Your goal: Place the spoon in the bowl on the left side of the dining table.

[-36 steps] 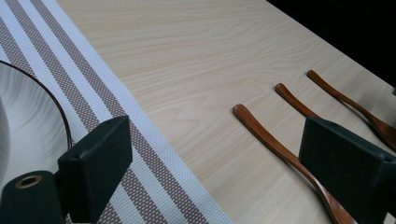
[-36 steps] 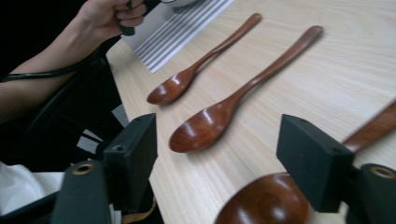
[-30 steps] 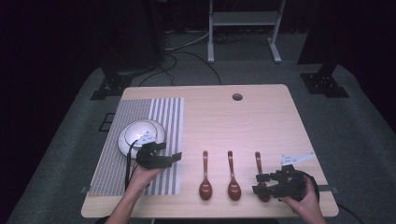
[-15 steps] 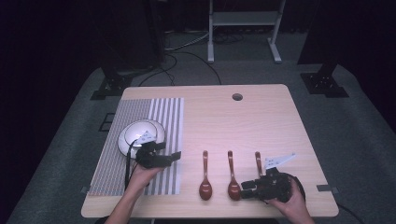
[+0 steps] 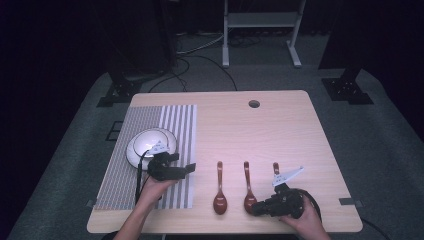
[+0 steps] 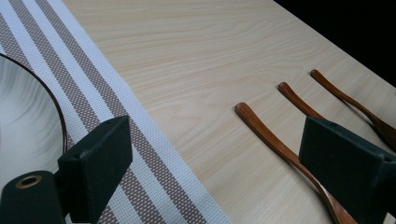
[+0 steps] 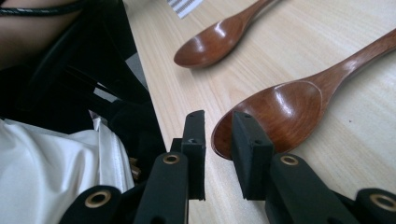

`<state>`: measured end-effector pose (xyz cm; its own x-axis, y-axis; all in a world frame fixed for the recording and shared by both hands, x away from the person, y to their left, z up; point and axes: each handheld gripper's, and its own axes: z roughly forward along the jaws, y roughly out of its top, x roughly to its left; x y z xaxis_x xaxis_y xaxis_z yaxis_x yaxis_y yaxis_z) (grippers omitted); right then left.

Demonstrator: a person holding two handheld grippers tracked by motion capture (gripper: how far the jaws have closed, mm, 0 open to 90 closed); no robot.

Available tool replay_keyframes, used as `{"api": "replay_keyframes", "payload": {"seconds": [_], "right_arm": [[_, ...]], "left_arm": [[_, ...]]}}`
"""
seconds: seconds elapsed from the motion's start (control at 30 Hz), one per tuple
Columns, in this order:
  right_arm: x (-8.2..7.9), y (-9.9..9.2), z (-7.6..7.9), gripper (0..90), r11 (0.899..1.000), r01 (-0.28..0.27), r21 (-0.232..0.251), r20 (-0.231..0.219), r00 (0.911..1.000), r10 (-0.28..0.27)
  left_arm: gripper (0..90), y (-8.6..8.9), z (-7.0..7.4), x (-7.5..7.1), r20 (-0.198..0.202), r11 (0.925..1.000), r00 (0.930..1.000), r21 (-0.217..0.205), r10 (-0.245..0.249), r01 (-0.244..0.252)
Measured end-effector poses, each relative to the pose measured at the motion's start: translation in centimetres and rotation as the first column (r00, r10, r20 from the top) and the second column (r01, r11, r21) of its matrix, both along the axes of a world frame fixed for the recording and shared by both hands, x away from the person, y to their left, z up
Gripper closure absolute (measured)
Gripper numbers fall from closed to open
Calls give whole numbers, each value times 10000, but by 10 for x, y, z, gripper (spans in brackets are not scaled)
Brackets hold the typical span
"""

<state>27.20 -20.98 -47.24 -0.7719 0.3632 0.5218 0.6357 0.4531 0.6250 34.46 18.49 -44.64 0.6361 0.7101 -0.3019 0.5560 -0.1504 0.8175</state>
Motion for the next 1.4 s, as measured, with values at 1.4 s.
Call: {"api": "replay_keyframes", "payload": {"seconds": [1.4], "right_arm": [[-11,8,-10,881,9937,735,-848,748,9949,-672]], "left_arm": [[89,-77,5,0,-721,9853,9832,-463,-1678,1647]]}}
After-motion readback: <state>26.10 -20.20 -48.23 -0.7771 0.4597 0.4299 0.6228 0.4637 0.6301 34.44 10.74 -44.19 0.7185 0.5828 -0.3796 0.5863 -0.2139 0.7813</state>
